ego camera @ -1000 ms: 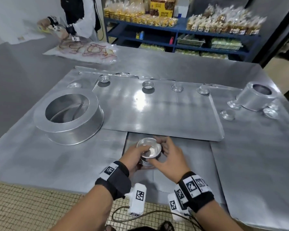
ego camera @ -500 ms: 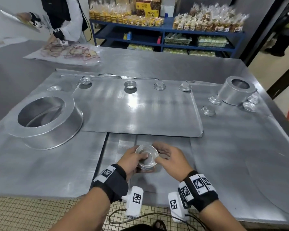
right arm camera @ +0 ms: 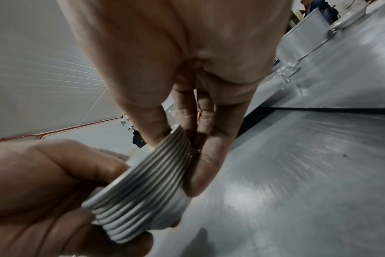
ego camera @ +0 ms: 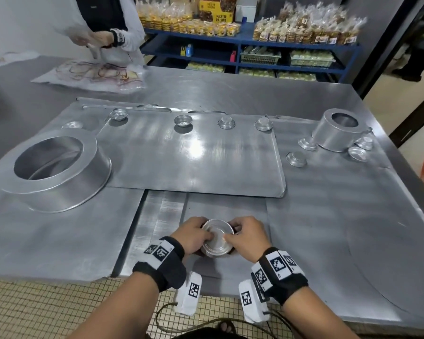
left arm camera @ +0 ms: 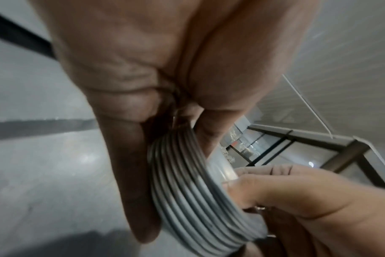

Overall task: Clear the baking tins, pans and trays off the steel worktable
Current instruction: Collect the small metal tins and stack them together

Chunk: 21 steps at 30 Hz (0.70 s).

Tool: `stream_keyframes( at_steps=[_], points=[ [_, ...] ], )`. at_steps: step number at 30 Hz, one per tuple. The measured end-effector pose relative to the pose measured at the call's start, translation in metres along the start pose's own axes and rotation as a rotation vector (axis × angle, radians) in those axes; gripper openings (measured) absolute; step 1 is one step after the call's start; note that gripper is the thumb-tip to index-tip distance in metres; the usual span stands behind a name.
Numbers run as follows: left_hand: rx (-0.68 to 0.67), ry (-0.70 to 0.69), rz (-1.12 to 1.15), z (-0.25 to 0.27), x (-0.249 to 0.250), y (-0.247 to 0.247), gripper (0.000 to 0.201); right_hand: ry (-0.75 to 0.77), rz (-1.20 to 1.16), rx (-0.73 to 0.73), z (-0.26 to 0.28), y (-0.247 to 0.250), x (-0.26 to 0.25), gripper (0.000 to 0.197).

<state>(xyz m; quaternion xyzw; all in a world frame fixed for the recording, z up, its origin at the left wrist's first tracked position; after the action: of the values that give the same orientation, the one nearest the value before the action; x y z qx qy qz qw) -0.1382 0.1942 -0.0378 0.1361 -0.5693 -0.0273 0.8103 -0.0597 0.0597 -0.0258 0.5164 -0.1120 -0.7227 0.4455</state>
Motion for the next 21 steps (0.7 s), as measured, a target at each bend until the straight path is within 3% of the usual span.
stream_keyframes(
  at_steps=[7, 12, 21],
  points=[
    [0.024, -0.056, -0.426, -0.001, 0.008, 0.001, 0.024, 0.005, 0.025, -0.057, 0.001, -0.008, 0.009, 0.019],
    [0.066, -0.028, -0.431, 0.001, -0.004, -0.001, 0.03, 0.011, 0.089, -0.06, -0.001, -0.015, 0.014, 0.018],
    [0.014, -0.005, -0.492, -0.003, -0.014, -0.007, 0.031, -0.037, 0.116, -0.081, 0.0, -0.024, 0.024, 0.017]
  ],
)
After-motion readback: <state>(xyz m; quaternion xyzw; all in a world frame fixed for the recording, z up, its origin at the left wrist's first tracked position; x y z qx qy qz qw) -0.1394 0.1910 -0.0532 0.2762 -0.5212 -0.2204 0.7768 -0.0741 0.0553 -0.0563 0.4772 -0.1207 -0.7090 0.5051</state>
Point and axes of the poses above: each hand's wrist, its own z-axis away from the middle knuckle, its own y-axis out of the back of the hand, x = y × z, the point moved 9 cm from there along -z, towards the middle knuckle, and after that the axes turned 14 degrees about -y, right-handed, at the moved point
